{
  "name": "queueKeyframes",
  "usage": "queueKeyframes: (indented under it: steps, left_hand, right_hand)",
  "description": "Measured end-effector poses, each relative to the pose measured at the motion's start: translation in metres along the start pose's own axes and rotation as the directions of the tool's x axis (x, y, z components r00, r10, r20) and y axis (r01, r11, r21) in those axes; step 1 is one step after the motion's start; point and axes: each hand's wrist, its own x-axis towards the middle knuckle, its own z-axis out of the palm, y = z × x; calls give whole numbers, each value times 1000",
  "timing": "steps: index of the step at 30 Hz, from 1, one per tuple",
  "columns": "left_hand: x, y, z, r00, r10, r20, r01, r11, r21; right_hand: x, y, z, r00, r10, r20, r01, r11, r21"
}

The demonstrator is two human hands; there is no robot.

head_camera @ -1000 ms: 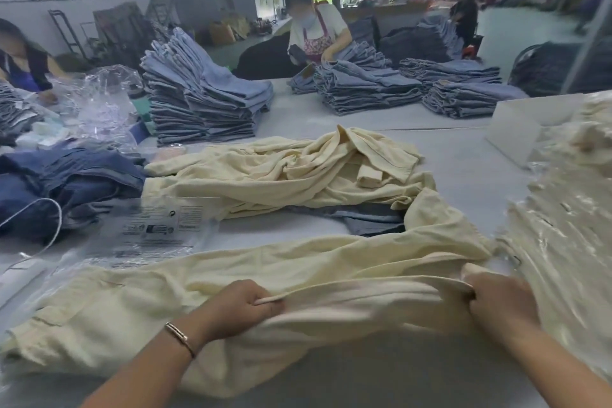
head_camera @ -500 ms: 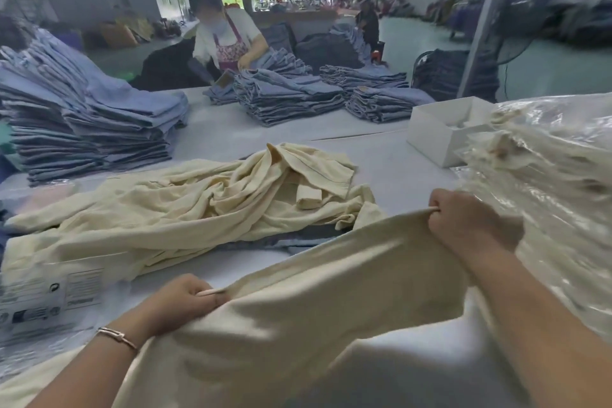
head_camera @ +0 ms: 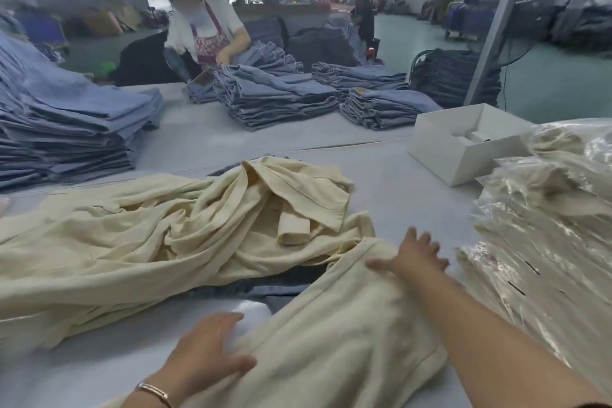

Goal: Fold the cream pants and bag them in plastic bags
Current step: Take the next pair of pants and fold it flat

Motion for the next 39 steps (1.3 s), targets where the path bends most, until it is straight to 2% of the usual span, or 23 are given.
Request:
queueKeyframes:
  steps: [2, 4, 7, 10, 13, 16, 17, 18, 20, 21, 22, 23, 24, 25, 26, 27, 28, 29, 31, 33, 34, 37, 39]
  left_hand:
    - [8, 4, 6, 1000, 6, 11, -6, 1000, 12]
    - [10, 7, 8, 1000, -20, 22, 21, 999, -32]
    - [8, 9, 8, 995, 3, 100, -1, 1000, -27]
    - [-1, 14, -7, 984, 44, 170, -30, 996, -87]
    - [-19, 22, -31, 981, 176, 87, -164, 977, -134]
    - [-47, 26, -58, 969, 247, -1, -236, 922, -308]
    - [-58, 24, -69, 964, 263, 38, -227, 889, -397]
    - [-69, 21, -79, 945, 298, 133, -202, 854, -480]
    - [-87, 16, -97, 842, 377, 386, -82, 797, -598]
    - [-91, 14, -101, 808, 391, 441, -39, 782, -621]
    - [-91, 15, -102, 824, 379, 421, -37, 778, -627]
    - [-87, 17, -99, 887, 327, 327, -78, 803, -591]
    - [-79, 18, -92, 955, 248, 164, -137, 856, -498]
    - [-67, 21, -84, 986, 166, -23, -163, 923, -349]
    - [-58, 26, -76, 976, 112, -186, -140, 980, -139]
    - [-52, 30, -68, 955, 80, -284, -66, 996, 60]
    - [-49, 31, -57, 941, 48, -336, 15, 983, 183]
    - [-48, 34, -44, 931, 21, -363, 70, 970, 235]
    - [-55, 43, -19, 874, 70, -482, 37, 977, 210]
    - [-70, 55, 10, 780, 234, -580, -143, 969, 199]
    - [-82, 61, 27, 742, 309, -595, -240, 951, 195]
    - [-117, 76, 79, 700, 486, -523, -415, 873, 256]
    - [-130, 78, 107, 699, 502, -510, -426, 864, 268]
  right_hand:
    - [10, 14, 9, 988, -51, 143, 31, 990, 134]
    - [16, 23, 16, 974, -100, 206, 42, 962, 268]
    - [13, 33, 17, 958, -102, 266, -62, 836, 545]
    - [-9, 44, 4, 966, -149, 213, -38, 729, 683]
    - [-48, 60, -25, 980, -168, 103, 38, 673, 739]
    - [-96, 84, -60, 968, -237, 86, 119, 732, 671]
    - [-112, 91, -71, 951, -284, 121, 152, 774, 615]
    - [-127, 100, -81, 930, -327, 165, 181, 801, 570]
    - [-148, 115, -94, 921, -340, 190, 184, 809, 559]
    - [-154, 119, -97, 933, -326, 152, 188, 803, 566]
    - [-157, 120, -98, 950, -302, 85, 202, 795, 571]
    - [-156, 119, -95, 966, -259, -5, 215, 791, 573]
    - [-152, 115, -90, 973, -200, -112, 228, 788, 572]
    - [-146, 110, -82, 965, -131, -229, 241, 791, 562]
    - [-140, 102, -74, 940, -69, -333, 246, 816, 523]
    - [-135, 94, -64, 908, -34, -418, 234, 868, 438]
    - [-131, 88, -53, 880, -42, -473, 211, 927, 310]
    - [-128, 86, -40, 864, -92, -496, 208, 961, 184]
    - [-125, 88, -15, 836, -213, -506, 268, 963, 38]
    - [-125, 95, 9, 847, -275, -455, 318, 948, 19]
    - [-126, 98, 24, 870, -309, -385, 343, 939, 21]
    - [-139, 107, 77, 876, -472, -101, 466, 882, -73]
    - [-149, 115, 103, 845, -527, -91, 514, 847, -137]
